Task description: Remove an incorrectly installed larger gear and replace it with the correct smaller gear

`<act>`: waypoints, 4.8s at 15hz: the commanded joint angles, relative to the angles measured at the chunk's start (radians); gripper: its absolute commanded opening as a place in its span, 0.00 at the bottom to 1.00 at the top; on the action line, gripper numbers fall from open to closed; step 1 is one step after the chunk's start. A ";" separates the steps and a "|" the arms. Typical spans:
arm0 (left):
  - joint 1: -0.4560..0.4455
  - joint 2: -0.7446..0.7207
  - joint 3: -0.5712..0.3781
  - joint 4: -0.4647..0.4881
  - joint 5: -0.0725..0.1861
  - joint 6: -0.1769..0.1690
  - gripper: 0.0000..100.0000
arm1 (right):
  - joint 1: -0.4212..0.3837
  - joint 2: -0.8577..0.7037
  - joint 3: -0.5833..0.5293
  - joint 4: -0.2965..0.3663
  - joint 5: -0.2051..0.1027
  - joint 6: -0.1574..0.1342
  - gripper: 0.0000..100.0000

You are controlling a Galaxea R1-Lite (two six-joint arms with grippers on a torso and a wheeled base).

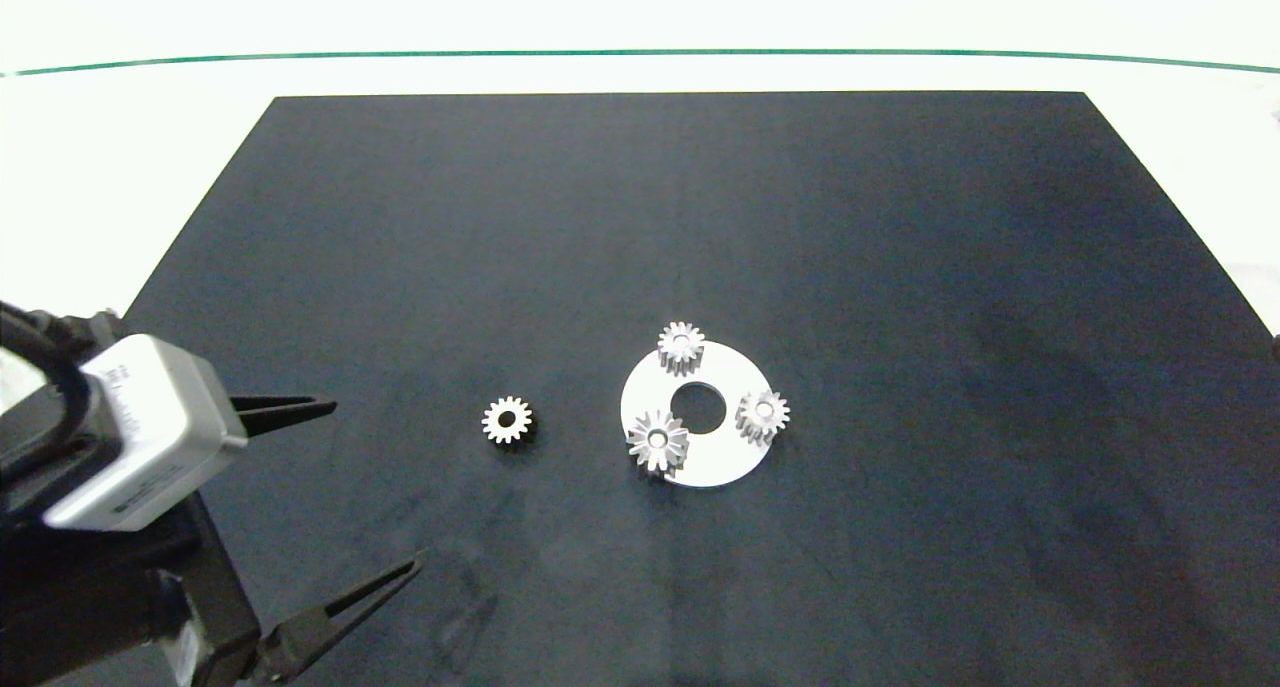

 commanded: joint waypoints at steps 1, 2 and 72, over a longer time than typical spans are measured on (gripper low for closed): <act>-0.064 0.143 -0.083 0.002 0.039 0.003 1.00 | -0.002 -0.001 -0.003 0.003 0.000 -0.001 1.00; -0.096 0.189 -0.114 0.003 0.065 0.003 1.00 | -0.002 -0.001 -0.001 0.004 -0.001 -0.001 1.00; -0.193 0.788 -0.592 0.150 0.136 -0.086 0.33 | 0.004 -0.021 0.003 0.003 0.011 0.000 1.00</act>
